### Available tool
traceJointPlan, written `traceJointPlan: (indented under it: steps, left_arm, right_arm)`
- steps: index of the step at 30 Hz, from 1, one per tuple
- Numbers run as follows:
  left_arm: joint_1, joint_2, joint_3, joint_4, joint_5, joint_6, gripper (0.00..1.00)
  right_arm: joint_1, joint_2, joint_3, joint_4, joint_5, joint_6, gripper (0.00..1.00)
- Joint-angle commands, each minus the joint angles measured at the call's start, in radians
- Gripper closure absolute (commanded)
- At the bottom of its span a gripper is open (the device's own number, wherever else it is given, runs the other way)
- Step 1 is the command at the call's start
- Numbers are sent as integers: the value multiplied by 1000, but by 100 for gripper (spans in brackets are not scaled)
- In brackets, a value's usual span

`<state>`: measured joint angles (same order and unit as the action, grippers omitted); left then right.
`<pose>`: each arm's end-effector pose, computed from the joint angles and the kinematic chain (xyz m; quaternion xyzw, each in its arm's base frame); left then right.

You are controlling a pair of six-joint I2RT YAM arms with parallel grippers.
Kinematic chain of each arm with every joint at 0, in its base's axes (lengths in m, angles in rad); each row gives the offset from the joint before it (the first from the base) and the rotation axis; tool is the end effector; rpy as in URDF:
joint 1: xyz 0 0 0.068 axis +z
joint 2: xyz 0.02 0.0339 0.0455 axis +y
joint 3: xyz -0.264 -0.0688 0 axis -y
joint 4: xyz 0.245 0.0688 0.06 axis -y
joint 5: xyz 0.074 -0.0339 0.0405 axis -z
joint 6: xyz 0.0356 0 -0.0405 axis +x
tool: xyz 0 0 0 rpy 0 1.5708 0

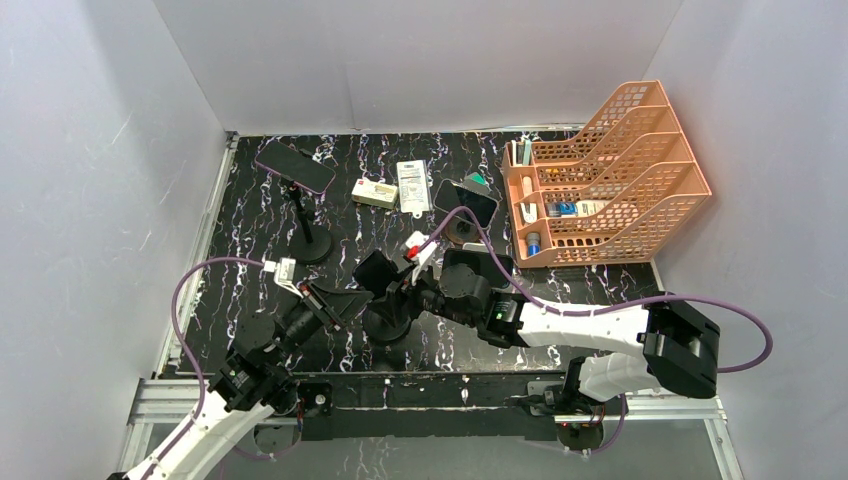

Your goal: Remove the phone from the phone stand

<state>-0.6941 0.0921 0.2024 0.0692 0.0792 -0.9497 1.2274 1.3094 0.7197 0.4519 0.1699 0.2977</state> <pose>0.0764 -0.0673 0.2439 -0.0515 0.6390 -0.5791 0.5036 0.1056 0.2775 0.2672 -0.2870 0.6966 0.4058 0.5174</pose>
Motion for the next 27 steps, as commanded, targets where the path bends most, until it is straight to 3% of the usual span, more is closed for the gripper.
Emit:
traceJointPlan:
  steps: [1,12,19,23,27]
  left_arm:
    - [2,-48,-9,-108,-65,16,100]
    - [2,-66,-18,-141,-65,36,100]
    - [2,-25,9,-170,-98,39,100]
    - [2,43,40,-172,-88,57,100]
    - [2,95,61,-172,-79,62,100]
  right_arm:
    - [-60,-29,-58,-73,76,73,99]
    - [-96,-34,-105,11,-8,183,99]
    - [-92,-34,-65,-29,-64,109,99]
    - [-77,-40,-23,-83,-43,59,48]
    - [-64,-44,13,-130,-11,15,22]
